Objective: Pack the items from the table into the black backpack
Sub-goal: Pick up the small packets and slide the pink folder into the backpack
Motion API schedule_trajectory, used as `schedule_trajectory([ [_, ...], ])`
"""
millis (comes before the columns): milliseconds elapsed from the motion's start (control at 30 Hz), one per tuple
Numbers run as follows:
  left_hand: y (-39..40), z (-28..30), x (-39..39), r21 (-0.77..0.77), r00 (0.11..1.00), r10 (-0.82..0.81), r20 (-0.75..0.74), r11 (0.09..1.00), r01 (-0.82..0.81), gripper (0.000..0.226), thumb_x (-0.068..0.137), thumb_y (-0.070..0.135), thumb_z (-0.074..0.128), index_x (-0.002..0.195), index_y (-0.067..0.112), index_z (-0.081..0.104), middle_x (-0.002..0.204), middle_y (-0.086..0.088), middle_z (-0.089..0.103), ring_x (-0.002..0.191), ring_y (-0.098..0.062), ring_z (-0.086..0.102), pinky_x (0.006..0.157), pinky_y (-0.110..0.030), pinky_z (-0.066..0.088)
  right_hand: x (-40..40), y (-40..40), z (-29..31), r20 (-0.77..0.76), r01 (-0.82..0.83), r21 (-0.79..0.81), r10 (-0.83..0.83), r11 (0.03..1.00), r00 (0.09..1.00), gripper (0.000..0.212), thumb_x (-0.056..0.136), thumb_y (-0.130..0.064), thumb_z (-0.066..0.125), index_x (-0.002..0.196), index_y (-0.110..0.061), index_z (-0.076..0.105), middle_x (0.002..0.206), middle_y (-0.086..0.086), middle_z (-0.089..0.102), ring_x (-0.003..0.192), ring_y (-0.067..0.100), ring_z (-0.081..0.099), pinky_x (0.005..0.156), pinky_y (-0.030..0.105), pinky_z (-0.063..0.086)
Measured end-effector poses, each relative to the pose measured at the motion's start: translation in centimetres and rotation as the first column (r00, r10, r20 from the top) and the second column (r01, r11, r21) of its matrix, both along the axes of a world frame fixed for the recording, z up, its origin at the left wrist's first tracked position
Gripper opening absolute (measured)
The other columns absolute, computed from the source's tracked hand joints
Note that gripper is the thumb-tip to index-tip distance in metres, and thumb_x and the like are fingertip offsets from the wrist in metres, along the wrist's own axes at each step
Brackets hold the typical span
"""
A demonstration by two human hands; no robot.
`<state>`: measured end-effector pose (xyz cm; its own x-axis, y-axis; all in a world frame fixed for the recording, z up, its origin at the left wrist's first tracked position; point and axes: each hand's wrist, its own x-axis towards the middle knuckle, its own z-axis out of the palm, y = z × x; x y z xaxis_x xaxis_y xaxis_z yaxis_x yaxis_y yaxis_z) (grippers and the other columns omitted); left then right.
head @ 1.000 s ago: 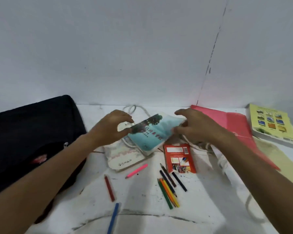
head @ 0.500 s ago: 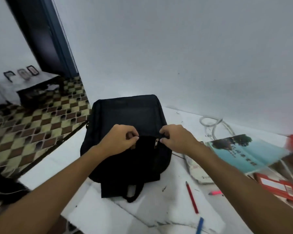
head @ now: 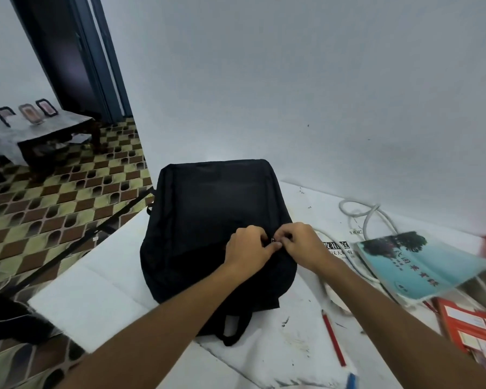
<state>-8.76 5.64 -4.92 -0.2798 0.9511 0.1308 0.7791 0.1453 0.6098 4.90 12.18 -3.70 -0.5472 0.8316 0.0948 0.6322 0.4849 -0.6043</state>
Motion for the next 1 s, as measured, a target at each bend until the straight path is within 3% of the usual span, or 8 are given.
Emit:
schedule_trajectory([
  [133, 0.3, 0.3, 0.1, -0.004, 0.996, -0.030, -0.085, 1.000, 0.030, 0.019, 0.086, 0.033, 0.063, 0.087, 0.015, 0.071, 0.083, -0.005, 0.069, 0.082, -0.026, 0.065, 0.074, -0.037, 0.054, 0.2, -0.1, -0.1, -0.089, 0.004, -0.083, -0.012, 0.997, 0.996, 0.021, 0.085, 0.002, 0.057, 0.080, -0.013, 0.071, 0.077, -0.004, 0.066, 0.072, 0.006, 0.058, 0.064, 0.011, 0.041],
  [233, 0.3, 0.9, 0.0, 0.029, 0.986, -0.086, -0.142, 0.995, 0.091, 0.021, 0.088, 0.027, 0.056, 0.084, 0.011, 0.070, 0.080, -0.008, 0.068, 0.078, -0.030, 0.065, 0.071, -0.040, 0.054, 0.2, -0.4, 0.1, -0.123, 0.011, 0.003, -0.011, 1.000, 0.992, 0.018, 0.083, 0.003, 0.058, 0.086, -0.010, 0.071, 0.082, -0.004, 0.065, 0.076, 0.009, 0.058, 0.069, 0.010, 0.042],
  [300, 0.4, 1.7, -0.3, 0.054, 0.992, -0.104, -0.074, 0.993, 0.108, 0.020, 0.088, 0.026, 0.058, 0.082, 0.012, 0.071, 0.075, -0.006, 0.068, 0.073, -0.027, 0.064, 0.070, -0.040, 0.054, 0.2, -0.7, 0.5, -0.160, -0.042, 0.056, 0.050, 0.998, 0.986, 0.020, 0.076, 0.001, 0.065, 0.092, -0.011, 0.067, 0.087, -0.003, 0.063, 0.081, 0.011, 0.056, 0.075, 0.018, 0.044],
  [433, 0.4, 3.6, -1.2, 0.100, 0.990, -0.068, 0.120, 0.993, 0.056, 0.019, 0.087, 0.022, 0.063, 0.072, 0.012, 0.069, 0.062, -0.005, 0.067, 0.061, -0.022, 0.064, 0.065, -0.039, 0.056, -0.2, -0.7, 1.4, -0.236, -0.105, -0.062, 0.087, 0.993, 0.968, 0.043, 0.073, -0.006, 0.075, 0.112, -0.014, 0.060, 0.100, -0.001, 0.064, 0.093, 0.010, 0.059, 0.082, 0.015, 0.045],
  [533, 0.1, 4.3, -1.4, 0.107, 0.988, -0.099, 0.121, 0.991, 0.086, 0.021, 0.088, 0.020, 0.064, 0.069, 0.012, 0.067, 0.061, -0.006, 0.067, 0.060, -0.021, 0.064, 0.064, -0.038, 0.056, -0.9, 0.0, 1.8, -0.069, -0.092, 0.183, 0.106, 0.979, 0.992, 0.025, 0.078, -0.012, 0.070, 0.103, -0.012, 0.066, 0.096, 0.003, 0.066, 0.093, 0.019, 0.057, 0.081, 0.029, 0.046],
  [667, -0.6, 4.2, -1.9, 0.091, 0.993, -0.100, -0.059, 0.990, 0.105, 0.023, 0.090, 0.026, 0.063, 0.076, 0.008, 0.068, 0.067, -0.004, 0.065, 0.064, -0.020, 0.061, 0.064, -0.036, 0.053, -1.0, 0.8, 2.2, 0.222, -0.222, 0.422, 0.138, 0.879, 0.965, 0.020, 0.084, -0.019, 0.063, 0.102, -0.011, 0.069, 0.097, 0.006, 0.067, 0.097, 0.027, 0.054, 0.079, 0.036, 0.042],
  [900, -4.0, 4.3, -8.7, -0.168, 0.956, 0.020, -0.294, 0.983, -0.072, 0.023, 0.086, 0.027, 0.066, 0.068, 0.017, 0.056, 0.072, -0.004, 0.057, 0.076, -0.027, 0.063, 0.069, -0.035, 0.053, 1.4, 2.7, 1.5, 0.305, -0.234, 0.420, 0.107, 0.877, 0.946, 0.017, 0.087, -0.025, 0.062, 0.100, -0.017, 0.069, 0.097, -0.002, 0.067, 0.098, 0.023, 0.052, 0.077, 0.031, 0.037],
  [1000, -6.8, 4.4, -13.4, -0.235, 0.927, 0.086, -0.364, 0.955, -0.181, 0.028, 0.084, 0.027, 0.068, 0.061, 0.020, 0.054, 0.066, -0.003, 0.059, 0.069, -0.023, 0.062, 0.059, -0.028, 0.045, 1.9, 3.1, 1.0, 0.310, -0.202, 0.385, 0.080, 0.900, 0.947, 0.018, 0.087, -0.027, 0.062, 0.102, -0.019, 0.068, 0.100, -0.004, 0.067, 0.098, 0.021, 0.051, 0.078, 0.032, 0.040],
])
